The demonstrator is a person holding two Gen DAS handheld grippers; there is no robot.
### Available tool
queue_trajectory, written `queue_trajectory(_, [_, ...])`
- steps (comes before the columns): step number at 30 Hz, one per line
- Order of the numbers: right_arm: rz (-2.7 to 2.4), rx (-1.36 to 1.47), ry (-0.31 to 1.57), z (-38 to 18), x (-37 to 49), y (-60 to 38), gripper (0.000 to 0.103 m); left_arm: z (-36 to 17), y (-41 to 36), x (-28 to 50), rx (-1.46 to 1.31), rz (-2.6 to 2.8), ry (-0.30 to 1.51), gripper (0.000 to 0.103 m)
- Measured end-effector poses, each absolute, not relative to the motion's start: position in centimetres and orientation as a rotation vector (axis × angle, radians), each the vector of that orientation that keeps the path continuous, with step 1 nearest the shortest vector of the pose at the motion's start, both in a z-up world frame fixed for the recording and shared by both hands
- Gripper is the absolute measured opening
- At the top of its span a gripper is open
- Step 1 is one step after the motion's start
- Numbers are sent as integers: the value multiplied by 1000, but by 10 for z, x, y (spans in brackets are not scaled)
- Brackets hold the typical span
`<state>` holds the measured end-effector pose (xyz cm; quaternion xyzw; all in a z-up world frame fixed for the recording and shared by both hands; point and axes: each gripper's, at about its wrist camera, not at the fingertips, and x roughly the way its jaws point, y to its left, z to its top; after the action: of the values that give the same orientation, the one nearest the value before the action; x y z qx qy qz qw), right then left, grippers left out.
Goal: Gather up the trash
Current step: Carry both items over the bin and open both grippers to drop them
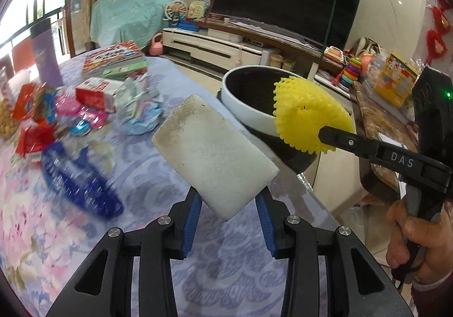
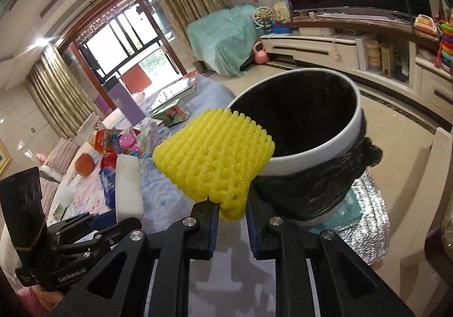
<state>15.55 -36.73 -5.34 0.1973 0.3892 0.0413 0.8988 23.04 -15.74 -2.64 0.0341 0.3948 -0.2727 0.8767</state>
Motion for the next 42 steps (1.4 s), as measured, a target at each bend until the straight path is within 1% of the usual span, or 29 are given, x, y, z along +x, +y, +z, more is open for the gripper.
queue_trajectory(25, [-10,382,808,-47,193,-427,17,-24,-242,300,133,-633,818,38])
queue_trajectory(42, [-37,363,840,-52,215,-446,19,-31,-276,338,151,-639,842,39])
